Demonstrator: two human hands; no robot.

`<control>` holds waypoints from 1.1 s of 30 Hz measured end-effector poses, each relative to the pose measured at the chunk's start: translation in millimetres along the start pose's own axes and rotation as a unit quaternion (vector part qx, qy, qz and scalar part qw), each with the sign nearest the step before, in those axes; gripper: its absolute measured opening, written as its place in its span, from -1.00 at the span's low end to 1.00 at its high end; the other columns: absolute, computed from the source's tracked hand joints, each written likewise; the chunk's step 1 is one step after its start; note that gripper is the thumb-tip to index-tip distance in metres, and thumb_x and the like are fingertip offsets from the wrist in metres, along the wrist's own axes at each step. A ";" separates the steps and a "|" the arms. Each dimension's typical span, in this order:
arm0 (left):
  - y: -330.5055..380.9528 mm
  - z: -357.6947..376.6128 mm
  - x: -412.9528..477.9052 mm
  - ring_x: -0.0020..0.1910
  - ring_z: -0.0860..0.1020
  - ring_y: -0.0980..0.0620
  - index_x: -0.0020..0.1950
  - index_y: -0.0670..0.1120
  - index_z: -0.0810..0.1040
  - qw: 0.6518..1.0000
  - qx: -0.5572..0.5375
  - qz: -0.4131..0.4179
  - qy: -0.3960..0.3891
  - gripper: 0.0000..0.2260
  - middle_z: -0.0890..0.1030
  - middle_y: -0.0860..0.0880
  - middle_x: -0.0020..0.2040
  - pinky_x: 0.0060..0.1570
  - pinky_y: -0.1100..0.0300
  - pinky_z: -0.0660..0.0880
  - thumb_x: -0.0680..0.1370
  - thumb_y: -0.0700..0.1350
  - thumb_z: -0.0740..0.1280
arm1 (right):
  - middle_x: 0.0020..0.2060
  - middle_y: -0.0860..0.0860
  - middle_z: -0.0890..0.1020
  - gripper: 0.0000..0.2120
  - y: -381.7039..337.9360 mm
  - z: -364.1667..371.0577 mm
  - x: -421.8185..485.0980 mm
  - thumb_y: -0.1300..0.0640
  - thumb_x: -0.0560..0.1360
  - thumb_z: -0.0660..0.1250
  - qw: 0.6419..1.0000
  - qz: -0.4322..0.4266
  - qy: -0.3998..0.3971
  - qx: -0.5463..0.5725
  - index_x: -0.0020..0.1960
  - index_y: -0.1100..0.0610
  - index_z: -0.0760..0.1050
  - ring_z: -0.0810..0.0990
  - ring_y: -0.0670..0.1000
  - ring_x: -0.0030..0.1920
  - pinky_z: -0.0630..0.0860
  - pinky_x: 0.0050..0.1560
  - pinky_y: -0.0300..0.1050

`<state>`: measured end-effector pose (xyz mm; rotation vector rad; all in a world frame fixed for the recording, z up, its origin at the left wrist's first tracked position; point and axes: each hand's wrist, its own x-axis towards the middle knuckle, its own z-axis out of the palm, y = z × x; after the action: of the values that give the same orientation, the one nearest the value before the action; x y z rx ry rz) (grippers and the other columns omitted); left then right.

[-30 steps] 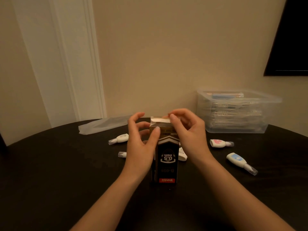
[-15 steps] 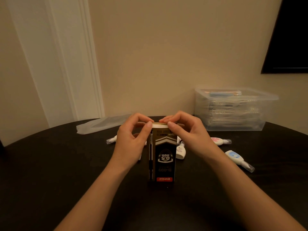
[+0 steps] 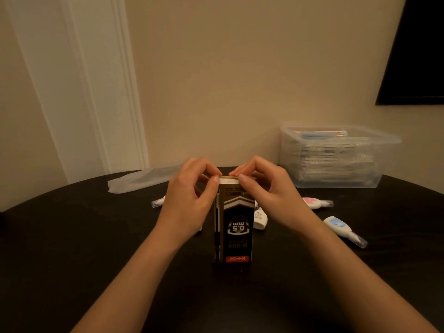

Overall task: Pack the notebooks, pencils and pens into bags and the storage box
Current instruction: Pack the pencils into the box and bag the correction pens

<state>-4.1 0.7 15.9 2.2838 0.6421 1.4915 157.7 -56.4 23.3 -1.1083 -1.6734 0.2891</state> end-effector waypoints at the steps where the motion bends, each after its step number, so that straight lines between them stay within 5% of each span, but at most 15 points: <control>1: -0.7 1.3 -1.1 -0.11 0.48 0.20 -0.13 -0.01 0.45 1.000 0.010 0.010 0.006 -0.89 0.47 0.11 -0.13 -0.19 0.36 0.45 0.57 -0.19 0.26 | -0.12 -0.06 0.63 -0.89 -1.9 2.1 1.3 0.15 0.52 0.32 1.000 -0.002 0.012 -0.015 -0.15 -0.01 0.46 0.63 -0.07 -0.07 0.60 -0.07 -0.02; 8: -6.6 2.0 -5.0 -0.12 0.50 0.15 -0.14 0.12 0.43 0.999 -0.013 0.023 0.028 -0.86 0.48 0.12 -0.15 -0.22 0.33 0.46 0.55 -0.12 0.25 | -0.21 -0.18 0.58 -0.95 -5.0 8.6 9.7 0.10 0.50 0.36 0.995 -0.028 0.026 -0.093 -0.11 -0.04 0.54 0.57 -0.16 -0.14 0.49 -0.13 -0.19; 15: -8.2 4.5 -5.4 -0.13 0.50 0.16 -0.11 0.06 0.45 0.999 -0.008 0.030 0.038 -0.90 0.50 0.10 -0.15 -0.20 0.32 0.46 0.55 -0.15 0.27 | -0.27 -0.17 0.53 -0.92 -6.7 8.3 10.7 0.07 0.51 0.30 0.966 -0.110 0.043 -0.231 -0.14 0.04 0.51 0.53 -0.13 -0.23 0.55 -0.25 0.00; 23: -15.7 2.5 -8.6 -0.05 0.51 0.13 -0.08 0.02 0.51 0.999 -0.031 0.042 0.010 -0.86 0.52 0.10 -0.07 -0.13 0.20 0.50 0.53 0.02 0.20 | -0.10 -0.11 0.58 -0.80 -0.1 0.1 4.5 -0.02 0.53 0.22 0.987 -0.075 -0.026 -0.137 -0.06 0.06 0.56 0.56 -0.10 -0.06 0.54 -0.07 -0.11; 28: -18.8 0.2 -11.6 0.06 0.52 0.16 -0.05 0.10 0.49 0.996 -0.091 0.006 -0.023 -0.93 0.48 0.17 0.06 -0.05 0.25 0.54 0.49 0.02 0.34 | 0.19 -0.20 0.50 -0.70 7.9 -6.0 -11.2 0.18 0.55 0.27 0.992 -0.041 -0.062 -0.099 0.17 -0.17 0.47 0.46 -0.23 0.21 0.46 0.18 -0.23; 33: -11.3 6.2 -14.6 0.05 0.58 0.18 -0.03 0.07 0.47 0.983 -0.165 -0.056 -0.050 -0.84 0.58 0.16 0.00 -0.01 0.33 0.50 0.50 -0.17 0.34 | 0.06 -0.14 0.57 -0.79 -4.5 -16.9 -4.7 0.17 0.52 0.31 0.984 -0.027 -0.078 -0.155 0.13 -0.03 0.57 0.54 -0.14 0.06 0.53 0.02 -0.17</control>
<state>-5.6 2.2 -3.5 2.0199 0.4475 1.3119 169.9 -67.9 30.4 -1.2929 -1.9311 0.0828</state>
